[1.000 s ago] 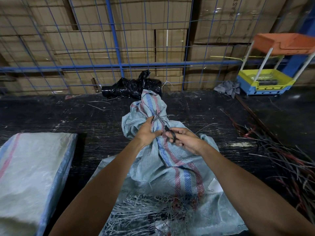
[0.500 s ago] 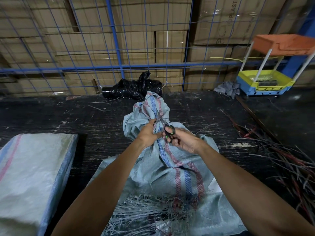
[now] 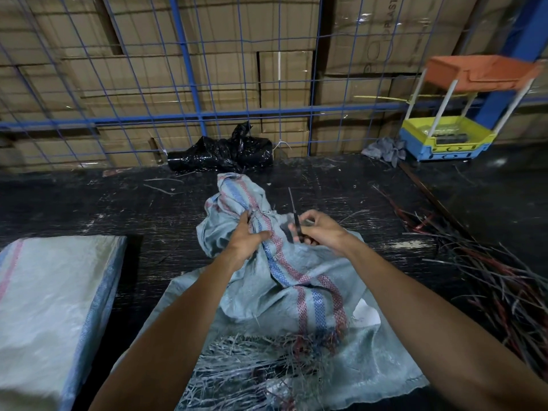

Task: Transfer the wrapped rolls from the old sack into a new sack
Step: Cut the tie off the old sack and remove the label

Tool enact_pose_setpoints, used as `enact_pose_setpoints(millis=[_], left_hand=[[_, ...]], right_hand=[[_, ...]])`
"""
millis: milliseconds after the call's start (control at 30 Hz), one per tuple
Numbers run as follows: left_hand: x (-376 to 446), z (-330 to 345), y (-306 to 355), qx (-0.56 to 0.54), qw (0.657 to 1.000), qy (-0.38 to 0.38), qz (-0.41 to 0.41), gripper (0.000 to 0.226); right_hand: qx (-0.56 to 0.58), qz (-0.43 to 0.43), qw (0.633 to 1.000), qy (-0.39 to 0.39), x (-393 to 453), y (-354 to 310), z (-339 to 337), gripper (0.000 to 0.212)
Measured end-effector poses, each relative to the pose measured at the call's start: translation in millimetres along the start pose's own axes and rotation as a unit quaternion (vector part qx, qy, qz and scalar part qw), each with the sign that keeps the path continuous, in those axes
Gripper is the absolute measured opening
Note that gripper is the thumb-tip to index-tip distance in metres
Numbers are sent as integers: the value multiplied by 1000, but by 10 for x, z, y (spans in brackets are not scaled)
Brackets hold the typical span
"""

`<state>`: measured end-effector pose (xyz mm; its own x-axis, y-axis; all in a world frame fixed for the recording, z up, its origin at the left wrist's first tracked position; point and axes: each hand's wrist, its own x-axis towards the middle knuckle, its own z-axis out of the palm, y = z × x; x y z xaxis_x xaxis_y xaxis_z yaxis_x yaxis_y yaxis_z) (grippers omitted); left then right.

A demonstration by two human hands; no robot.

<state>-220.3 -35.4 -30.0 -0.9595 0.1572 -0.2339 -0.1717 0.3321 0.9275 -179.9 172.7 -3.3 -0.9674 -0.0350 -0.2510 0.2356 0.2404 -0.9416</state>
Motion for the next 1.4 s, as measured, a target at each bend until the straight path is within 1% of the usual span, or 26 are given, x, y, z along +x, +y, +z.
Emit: enact_pose_setpoints(millis=[67,167,267,300,367,400,467,500,533,567,600,633,700,733,800,867,967,1033,1100,1133,1200,1267,1333,1367,1400], left_hand=[[-9,67,-31,-18,1000,2,5,98],[-44,211,-69,-28,999,12,18,97],[-83,391,-102,-43,998,35,31,96],[-89,457,-105,-47,997,44,34,96],[-129,547,-81,-45,996,65,41,96],[-149,571,-59,-45,995,78,45,96],[-185,638,-30,-51,993,91,47,94],[-210,652,-17,-55,993,98,44,93],[-246,678,-16,-54,992,103,40,92],[-278,700,-17,-55,992,107,39,92],[-327,741,-17,-54,992,107,41,92],[-381,779,-13,-55,992,107,45,92],[-501,861,-18,-53,992,110,43,90],[-555,902,-24,-51,991,114,38,90],[-630,931,-31,-54,991,115,33,91],[-656,942,-47,-68,992,105,28,92],[-726,951,-67,-97,991,92,16,92],[-795,939,-94,-114,989,88,25,89],[-898,925,-105,-122,988,79,47,81],[-937,922,-117,-125,988,72,56,77],[-1016,909,-117,-138,986,58,69,71],[-1118,842,-52,-141,985,56,78,65],[-1136,829,-3,-130,987,43,85,61],[-1144,784,29,-113,989,41,87,57],[-1130,717,51,-97,991,35,89,51]], right_hand=[[-7,-21,999,45,-93,37,-109,38],[64,-48,992,94,-305,67,-288,29],[103,-47,978,175,-503,222,-560,26],[103,-39,972,205,-576,331,-679,26],[77,-6,966,247,-773,601,-893,19],[62,22,963,261,-869,792,-983,16],[26,100,952,288,-1136,1199,-1120,22],[-35,144,947,285,-1270,1410,-1162,24],[-142,188,934,269,-1429,1627,-1204,22],[-246,228,911,240,-1591,1795,-1208,19],[-319,253,885,225,-1756,1971,-1200,17],[-356,279,866,215,-1898,2109,-1184,20],[-388,329,836,205,-2155,2299,-1122,27],[-394,347,828,199,-2248,2363,-1108,29],[-398,360,826,174,-2327,2407,-1103,31],[-411,354,828,143,-2331,2373,-1131,33],[-445,347,820,97,-2304,2232,-1147,39],[-454,319,825,108,-2214,2054,-1151,38],[-414,260,857,164,-2022,1776,-1153,32],[-371,216,880,201,-1898,1610,-1141,27],[-268,92,923,260,-1610,1192,-1063,13],[-195,-43,937,286,-1360,690,-853,5],[-149,-117,945,268,-1193,303,-661,15],[-136,-132,954,234,-1111,135,-531,24],[-135,-128,965,183,-1030,-19,-383,33]])
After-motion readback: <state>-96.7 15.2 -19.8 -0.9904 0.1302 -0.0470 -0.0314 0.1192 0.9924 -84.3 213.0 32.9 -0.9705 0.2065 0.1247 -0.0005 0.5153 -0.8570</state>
